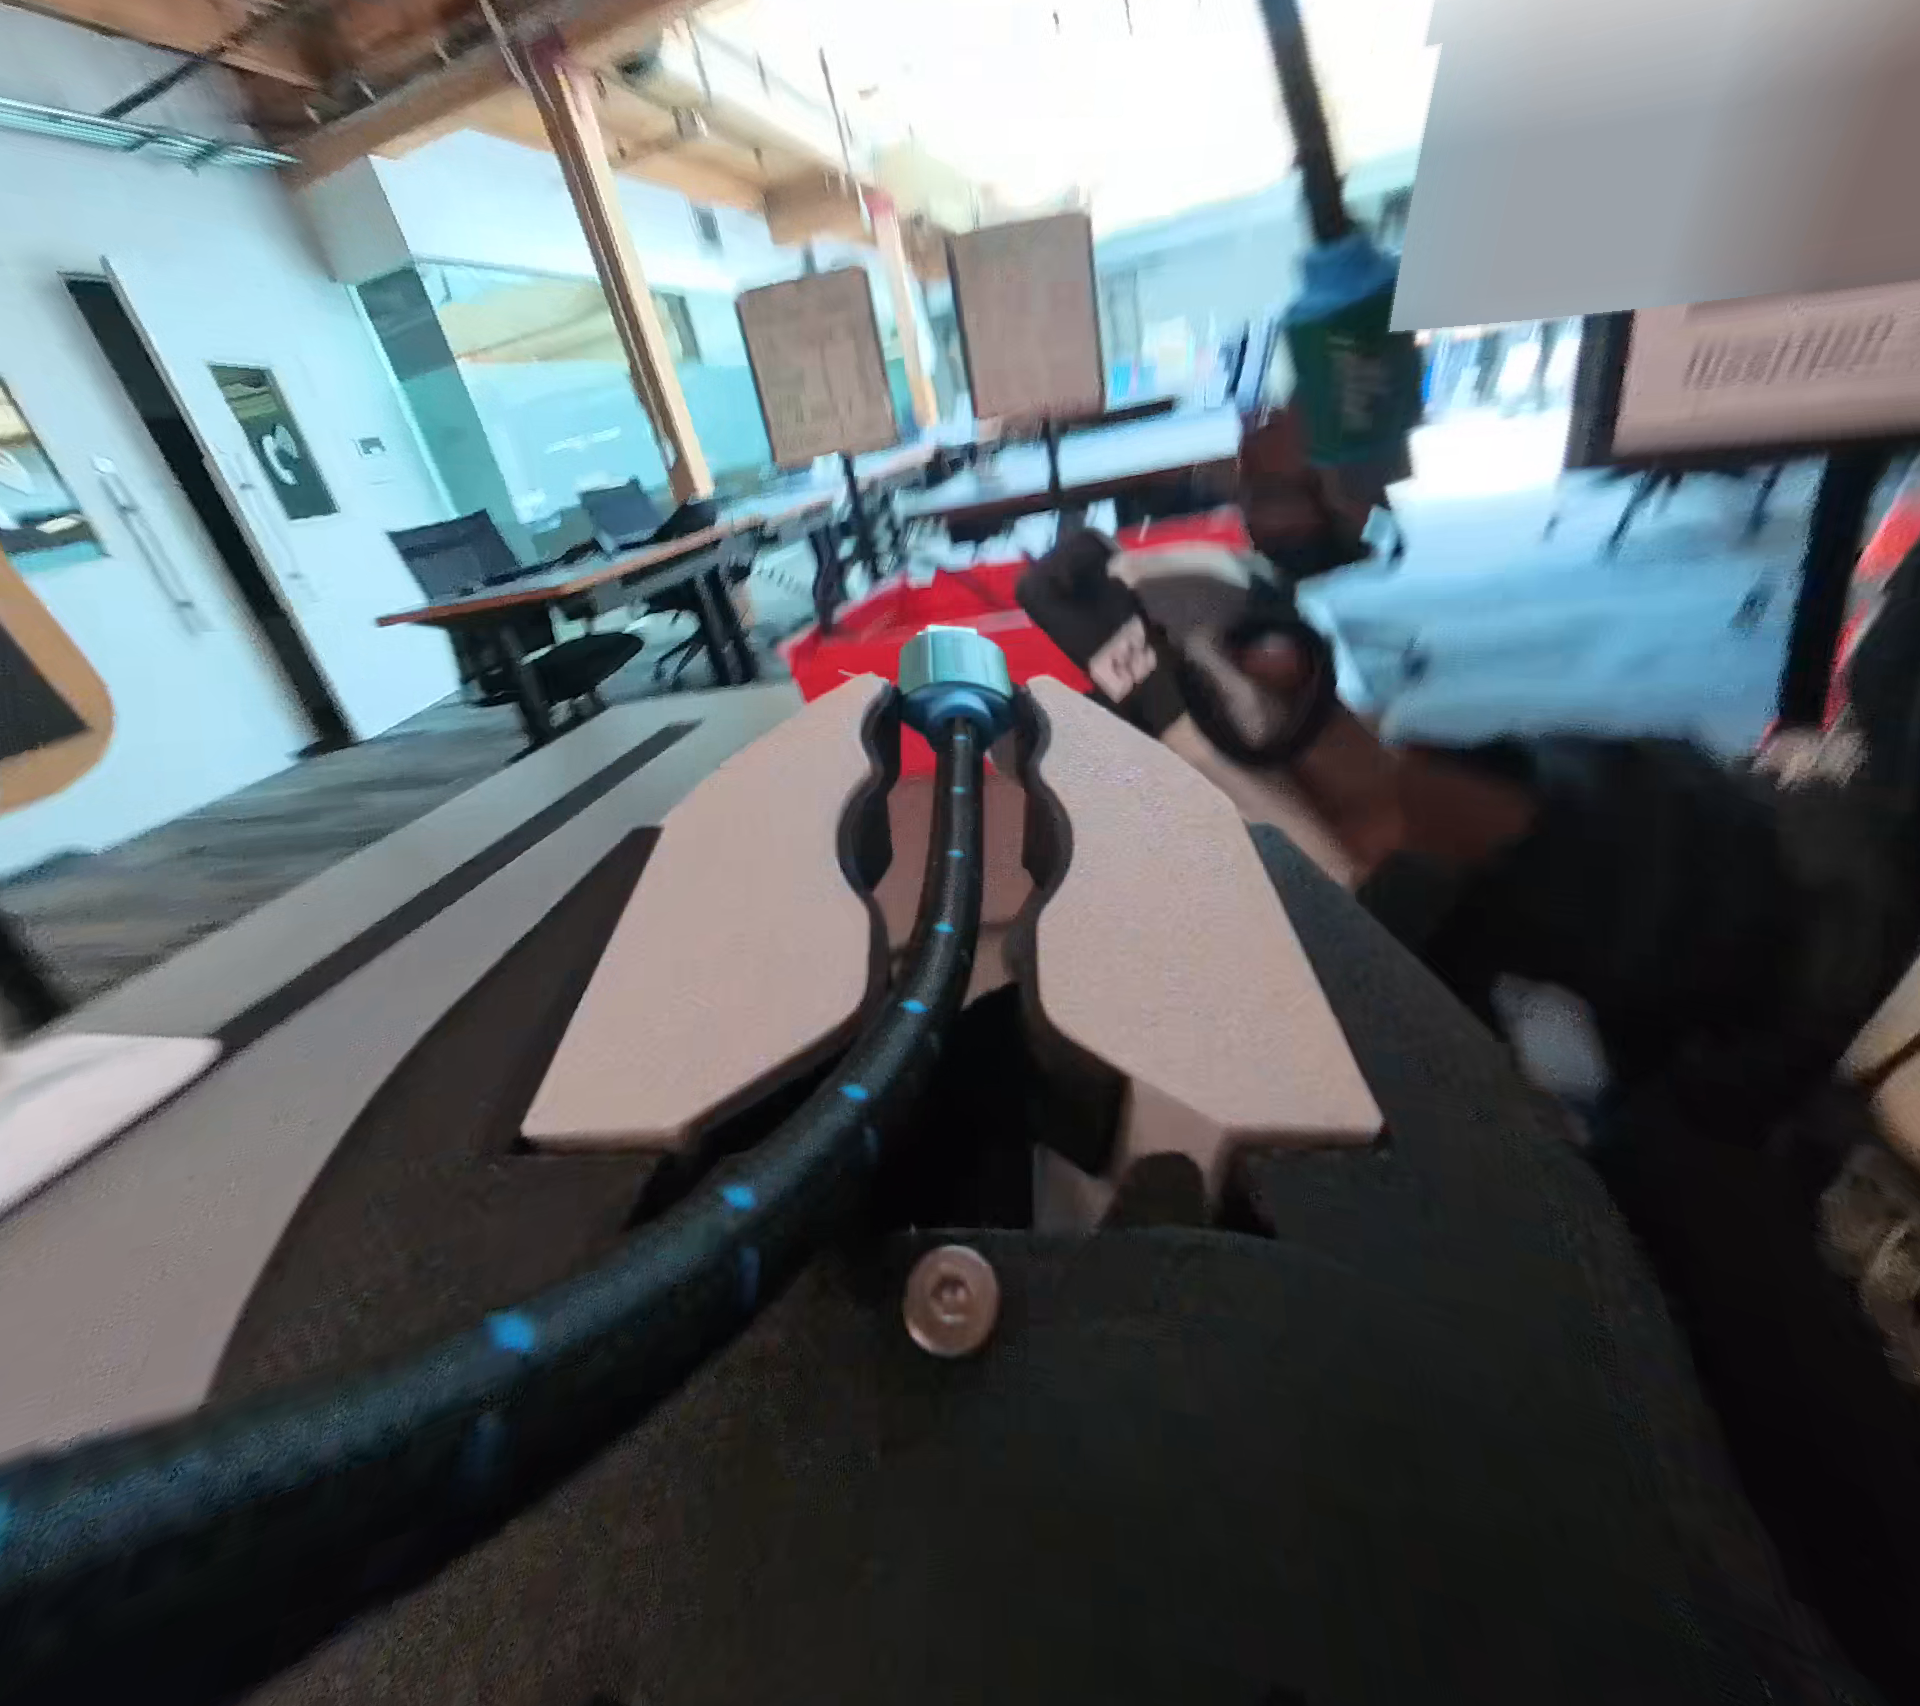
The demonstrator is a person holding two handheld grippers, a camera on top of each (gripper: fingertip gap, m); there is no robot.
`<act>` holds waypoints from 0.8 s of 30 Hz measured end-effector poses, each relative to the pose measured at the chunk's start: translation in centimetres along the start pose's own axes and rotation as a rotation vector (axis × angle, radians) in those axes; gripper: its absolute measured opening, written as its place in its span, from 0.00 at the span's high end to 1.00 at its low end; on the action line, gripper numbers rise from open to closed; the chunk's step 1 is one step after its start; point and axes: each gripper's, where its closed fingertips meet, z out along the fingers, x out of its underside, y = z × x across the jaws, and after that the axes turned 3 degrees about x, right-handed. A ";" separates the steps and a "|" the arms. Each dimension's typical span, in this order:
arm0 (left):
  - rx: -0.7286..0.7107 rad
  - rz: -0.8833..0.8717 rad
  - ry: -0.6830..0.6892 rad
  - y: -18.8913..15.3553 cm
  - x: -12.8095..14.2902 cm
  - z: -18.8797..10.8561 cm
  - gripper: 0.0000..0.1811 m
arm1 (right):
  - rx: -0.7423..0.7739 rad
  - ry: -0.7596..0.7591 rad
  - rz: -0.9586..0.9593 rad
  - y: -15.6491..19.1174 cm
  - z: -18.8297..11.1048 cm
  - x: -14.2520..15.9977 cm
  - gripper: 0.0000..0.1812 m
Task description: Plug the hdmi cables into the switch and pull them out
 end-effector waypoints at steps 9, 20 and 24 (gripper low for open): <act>0.020 -0.528 -0.364 4.0 -3.3 -3.5 0.89 | 0.076 -0.274 -0.183 0.4 -2.2 -4.4 0.80; -0.038 -0.348 -0.305 3.5 -3.2 -3.3 0.89 | 0.706 0.372 -0.720 -0.7 -10.2 -3.3 0.69; -0.036 -0.362 -0.316 3.7 -3.2 -3.5 0.89 | 0.719 0.863 -0.674 -3.2 -13.0 1.1 0.49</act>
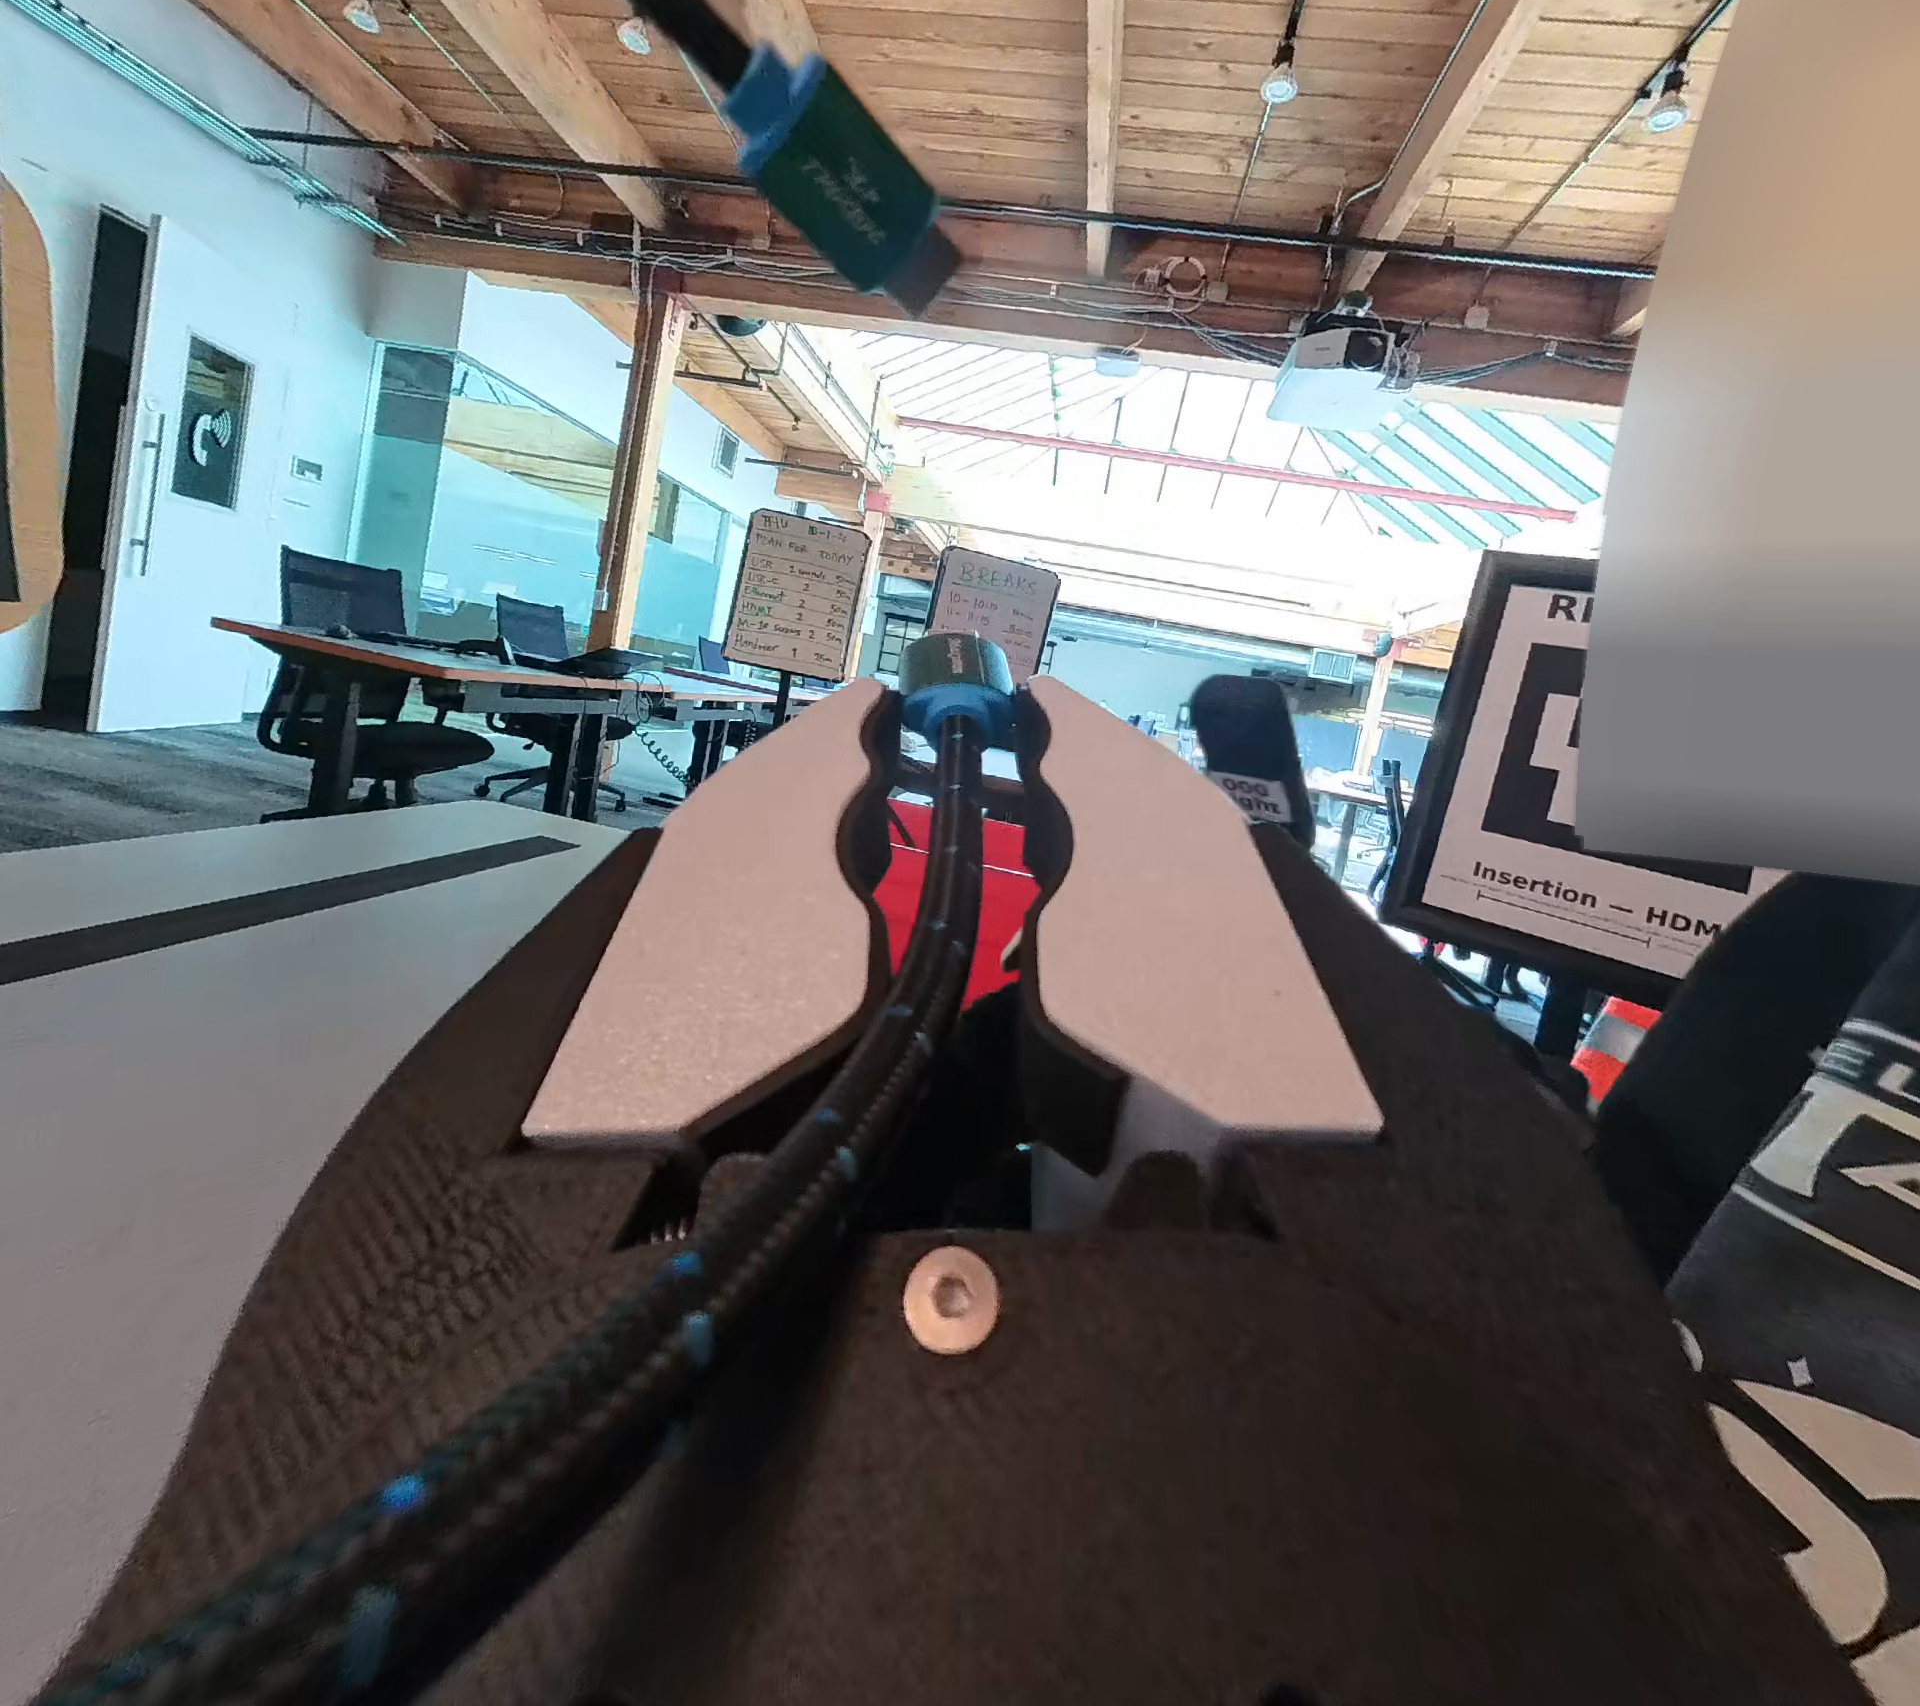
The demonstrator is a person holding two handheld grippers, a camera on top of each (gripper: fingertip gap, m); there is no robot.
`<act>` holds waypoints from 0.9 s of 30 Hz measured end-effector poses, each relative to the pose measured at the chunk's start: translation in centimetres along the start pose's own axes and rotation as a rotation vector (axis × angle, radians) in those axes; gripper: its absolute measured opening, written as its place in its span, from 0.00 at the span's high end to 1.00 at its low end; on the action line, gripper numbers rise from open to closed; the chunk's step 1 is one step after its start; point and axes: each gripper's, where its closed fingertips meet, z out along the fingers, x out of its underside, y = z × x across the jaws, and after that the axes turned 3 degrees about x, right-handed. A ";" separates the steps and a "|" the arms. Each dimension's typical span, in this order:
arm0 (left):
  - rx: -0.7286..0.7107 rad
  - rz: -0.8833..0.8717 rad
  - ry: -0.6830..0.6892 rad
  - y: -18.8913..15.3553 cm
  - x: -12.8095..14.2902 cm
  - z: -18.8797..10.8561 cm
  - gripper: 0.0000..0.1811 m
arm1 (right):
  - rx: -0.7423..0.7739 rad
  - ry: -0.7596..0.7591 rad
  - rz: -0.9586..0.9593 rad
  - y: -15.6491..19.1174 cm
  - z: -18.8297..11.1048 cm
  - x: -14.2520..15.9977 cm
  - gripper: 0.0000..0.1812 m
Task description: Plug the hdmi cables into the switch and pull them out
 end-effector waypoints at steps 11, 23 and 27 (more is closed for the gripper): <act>0.021 -0.015 0.036 -0.3 0.6 0.1 0.89 | -0.215 0.339 -0.001 -2.6 5.4 4.8 0.46; 0.056 0.066 0.234 -1.3 4.0 1.0 0.89 | -0.357 -0.191 -0.046 1.6 3.4 -2.7 0.58; 0.124 0.081 0.493 -2.3 8.4 0.9 0.89 | -0.402 -0.256 -0.029 3.4 4.2 -3.9 0.58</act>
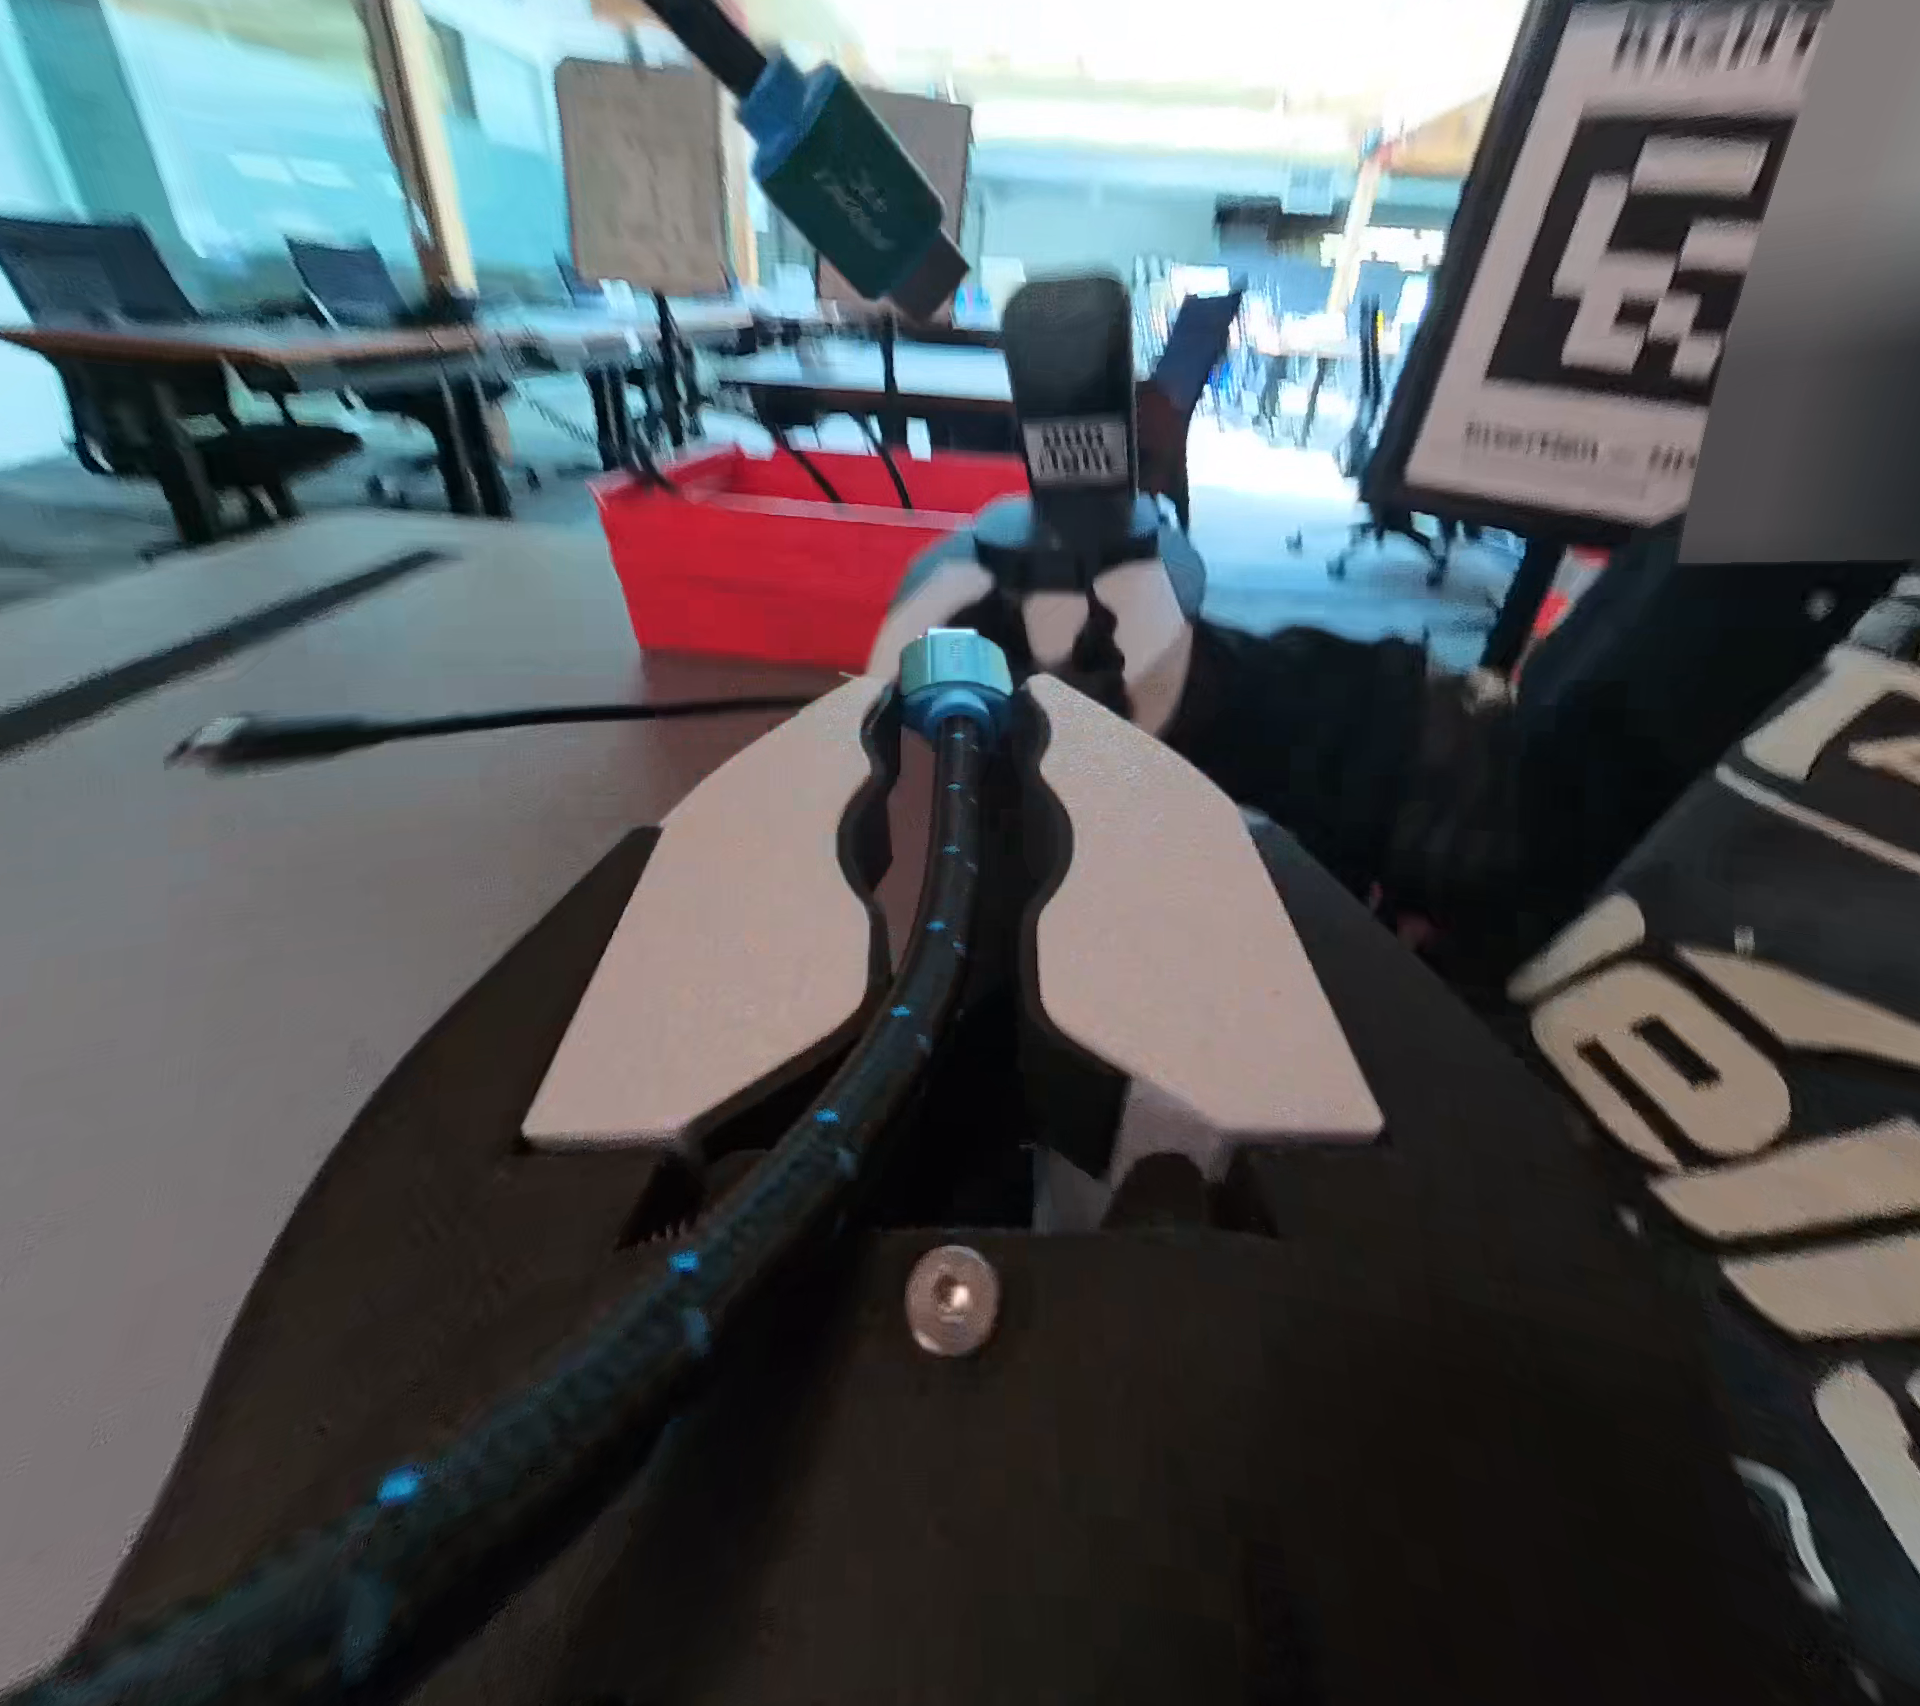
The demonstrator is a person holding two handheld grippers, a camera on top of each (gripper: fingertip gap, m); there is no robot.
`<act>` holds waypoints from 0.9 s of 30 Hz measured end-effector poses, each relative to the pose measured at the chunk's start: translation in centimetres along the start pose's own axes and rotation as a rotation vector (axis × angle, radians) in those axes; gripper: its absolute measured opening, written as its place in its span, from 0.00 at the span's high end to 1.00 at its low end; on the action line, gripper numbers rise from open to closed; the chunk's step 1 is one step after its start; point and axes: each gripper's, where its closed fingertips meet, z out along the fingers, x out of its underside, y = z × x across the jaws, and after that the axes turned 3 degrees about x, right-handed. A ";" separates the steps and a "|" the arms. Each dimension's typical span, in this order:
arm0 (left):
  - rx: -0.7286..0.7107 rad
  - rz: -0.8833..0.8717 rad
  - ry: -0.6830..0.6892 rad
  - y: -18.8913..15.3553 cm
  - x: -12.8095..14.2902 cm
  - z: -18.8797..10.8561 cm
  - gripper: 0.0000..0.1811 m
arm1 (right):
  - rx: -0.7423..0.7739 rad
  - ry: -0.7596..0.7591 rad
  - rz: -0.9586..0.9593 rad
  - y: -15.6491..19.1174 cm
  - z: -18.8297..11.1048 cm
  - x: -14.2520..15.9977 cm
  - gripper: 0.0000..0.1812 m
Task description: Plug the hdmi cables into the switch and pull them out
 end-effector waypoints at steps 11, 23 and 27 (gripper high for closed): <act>0.051 -0.016 0.238 -0.9 4.1 1.2 0.89 | 0.082 0.104 -0.059 -0.3 1.4 1.4 0.58; 0.097 -0.023 0.286 -1.8 5.0 1.6 0.89 | 0.097 0.113 -0.114 0.0 1.5 1.7 0.58; 0.094 -0.026 0.284 -1.8 5.0 1.7 0.89 | 0.106 0.115 -0.121 0.0 1.6 1.8 0.58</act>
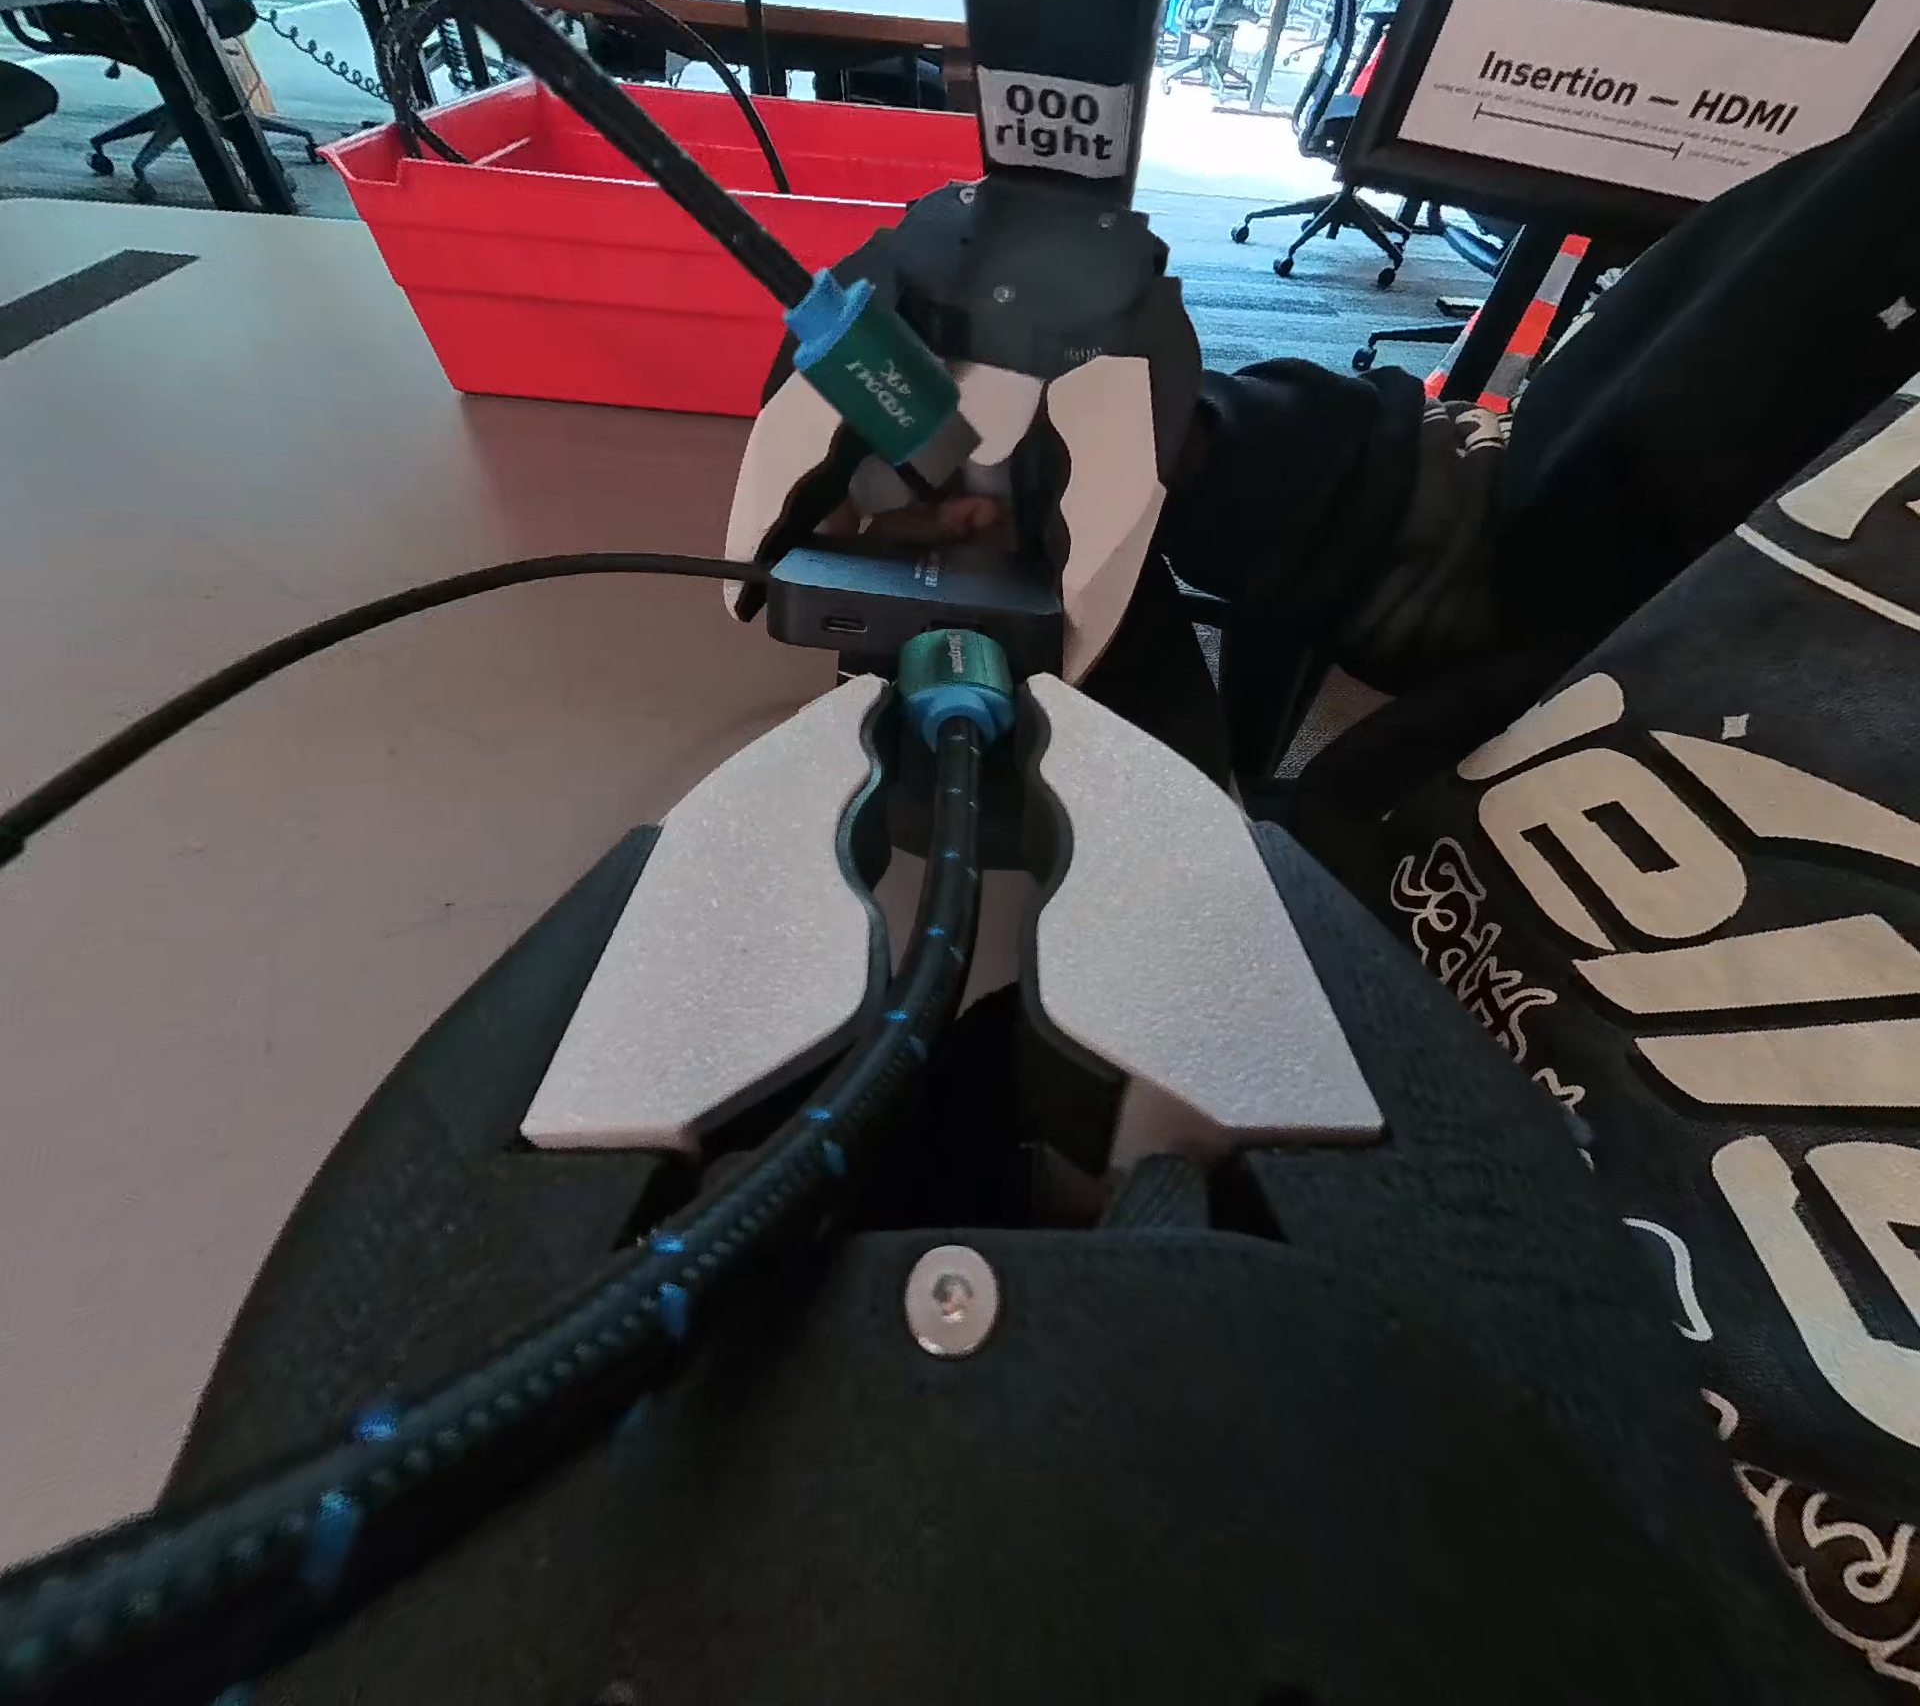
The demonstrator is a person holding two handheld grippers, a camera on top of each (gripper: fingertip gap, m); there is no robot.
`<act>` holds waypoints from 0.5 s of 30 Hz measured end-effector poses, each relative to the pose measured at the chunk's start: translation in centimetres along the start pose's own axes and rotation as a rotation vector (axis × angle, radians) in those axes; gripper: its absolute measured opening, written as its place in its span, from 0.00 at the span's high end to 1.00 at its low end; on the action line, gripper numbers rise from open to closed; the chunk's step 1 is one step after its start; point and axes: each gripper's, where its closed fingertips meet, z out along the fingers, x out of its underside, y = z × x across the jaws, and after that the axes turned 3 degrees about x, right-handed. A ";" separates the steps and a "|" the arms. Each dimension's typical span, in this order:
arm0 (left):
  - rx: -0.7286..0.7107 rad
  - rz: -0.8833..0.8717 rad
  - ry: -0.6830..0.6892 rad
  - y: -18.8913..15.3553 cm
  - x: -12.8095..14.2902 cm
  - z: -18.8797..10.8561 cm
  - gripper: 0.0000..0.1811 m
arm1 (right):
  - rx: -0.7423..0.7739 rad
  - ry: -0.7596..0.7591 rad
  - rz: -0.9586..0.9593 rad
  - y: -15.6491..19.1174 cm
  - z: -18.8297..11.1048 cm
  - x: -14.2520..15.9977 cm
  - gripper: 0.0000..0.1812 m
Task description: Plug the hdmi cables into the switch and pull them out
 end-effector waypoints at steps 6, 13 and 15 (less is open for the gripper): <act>0.035 -0.016 -0.039 -0.6 -0.6 0.2 0.89 | -0.023 -0.045 0.002 0.3 -0.3 -0.6 0.58; 0.008 0.019 -0.021 -0.3 -0.3 0.2 0.89 | -0.007 -0.035 0.001 0.1 -0.1 -0.4 0.58; -0.005 0.071 -0.025 -0.4 -0.5 0.3 0.89 | -0.018 -0.044 0.001 0.3 -0.2 -0.5 0.58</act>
